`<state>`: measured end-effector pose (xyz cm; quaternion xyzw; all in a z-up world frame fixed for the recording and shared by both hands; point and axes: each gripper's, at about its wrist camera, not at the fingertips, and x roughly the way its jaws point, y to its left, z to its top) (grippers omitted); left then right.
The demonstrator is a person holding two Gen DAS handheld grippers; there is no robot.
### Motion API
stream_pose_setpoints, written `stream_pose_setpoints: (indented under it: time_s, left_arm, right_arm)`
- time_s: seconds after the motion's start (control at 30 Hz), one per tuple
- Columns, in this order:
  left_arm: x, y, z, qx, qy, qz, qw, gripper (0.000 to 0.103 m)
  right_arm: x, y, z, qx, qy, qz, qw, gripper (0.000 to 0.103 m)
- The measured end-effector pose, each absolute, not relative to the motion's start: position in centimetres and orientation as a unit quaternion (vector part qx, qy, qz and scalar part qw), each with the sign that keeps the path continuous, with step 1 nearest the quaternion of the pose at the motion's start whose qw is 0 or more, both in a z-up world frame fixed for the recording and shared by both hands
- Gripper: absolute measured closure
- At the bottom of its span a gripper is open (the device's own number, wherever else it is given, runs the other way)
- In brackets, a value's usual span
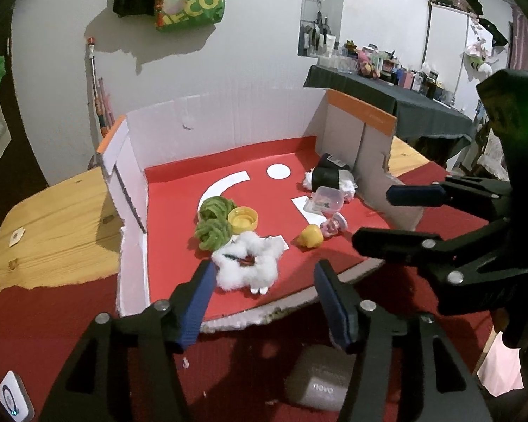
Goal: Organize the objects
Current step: 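Lift both grippers out of the box back toward the table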
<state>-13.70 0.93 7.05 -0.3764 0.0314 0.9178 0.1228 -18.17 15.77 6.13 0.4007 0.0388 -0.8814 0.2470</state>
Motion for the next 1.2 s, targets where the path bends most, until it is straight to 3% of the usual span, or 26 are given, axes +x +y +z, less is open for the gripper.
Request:
stream_pose_setpoints:
  time_s: [0.47, 0.53, 0.77, 1.2]
  left_arm:
    - [-9.8, 0.6, 8.3, -0.355, 0.027, 0.927, 0.117, 0.020]
    - [-9.3, 0.5, 8.4, -0.353, 0.025, 0.928, 0.114, 0.017]
    - [-7.6, 0.6, 8.2, -0.348, 0.027, 0.931, 0.110, 0.006]
    - [-5.9, 1.4, 5.9, -0.365, 0.030, 0.923, 0.116, 0.003]
  right_arm:
    - [-14.3, 16.2, 7.3, 0.382, 0.047, -0.890, 0.244, 0.013]
    - [-13.9, 16.3, 7.5, 0.379, 0.045, -0.891, 0.244, 0.007]
    - [-12.2, 16.6, 7.8, 0.373, 0.047, -0.894, 0.243, 0.005]
    - [-10.9, 17.8, 6.3, 0.382, 0.038, -0.893, 0.236, 0.005]
